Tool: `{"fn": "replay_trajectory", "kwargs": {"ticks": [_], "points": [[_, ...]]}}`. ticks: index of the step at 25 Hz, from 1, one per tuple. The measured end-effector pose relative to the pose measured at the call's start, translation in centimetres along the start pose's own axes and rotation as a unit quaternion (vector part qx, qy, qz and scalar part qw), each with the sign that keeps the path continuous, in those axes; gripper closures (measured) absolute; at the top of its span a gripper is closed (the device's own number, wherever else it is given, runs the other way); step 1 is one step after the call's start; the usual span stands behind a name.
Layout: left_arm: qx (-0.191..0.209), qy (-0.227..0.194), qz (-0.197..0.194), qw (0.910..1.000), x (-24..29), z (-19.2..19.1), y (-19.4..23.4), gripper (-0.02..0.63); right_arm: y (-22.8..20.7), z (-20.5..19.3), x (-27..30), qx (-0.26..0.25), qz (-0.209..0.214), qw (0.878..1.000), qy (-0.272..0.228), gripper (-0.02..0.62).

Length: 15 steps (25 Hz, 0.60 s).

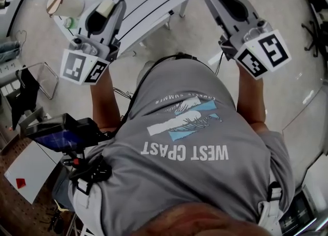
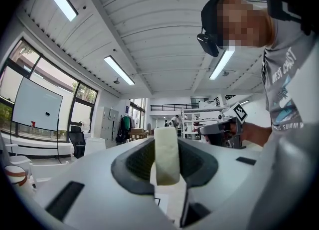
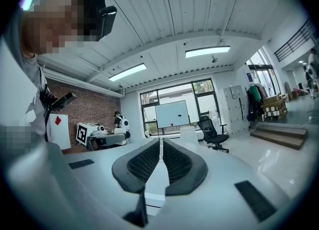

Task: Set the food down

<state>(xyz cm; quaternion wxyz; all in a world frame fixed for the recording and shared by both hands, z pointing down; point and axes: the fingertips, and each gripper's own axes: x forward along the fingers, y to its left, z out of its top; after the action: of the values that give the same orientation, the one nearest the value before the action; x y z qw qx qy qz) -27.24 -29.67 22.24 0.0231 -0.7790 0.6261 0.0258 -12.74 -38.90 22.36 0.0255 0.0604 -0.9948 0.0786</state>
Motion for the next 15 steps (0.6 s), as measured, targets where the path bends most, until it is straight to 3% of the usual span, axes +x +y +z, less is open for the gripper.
{"fn": "replay_trajectory", "kwargs": {"ticks": [15], "points": [[-0.02, 0.022, -0.035, 0.999, 3.8, -2.3, 1.5, 0.495, -0.9, -0.8, -1.1, 0.014, -0.041, 0.999, 0.011, 0.588]]}}
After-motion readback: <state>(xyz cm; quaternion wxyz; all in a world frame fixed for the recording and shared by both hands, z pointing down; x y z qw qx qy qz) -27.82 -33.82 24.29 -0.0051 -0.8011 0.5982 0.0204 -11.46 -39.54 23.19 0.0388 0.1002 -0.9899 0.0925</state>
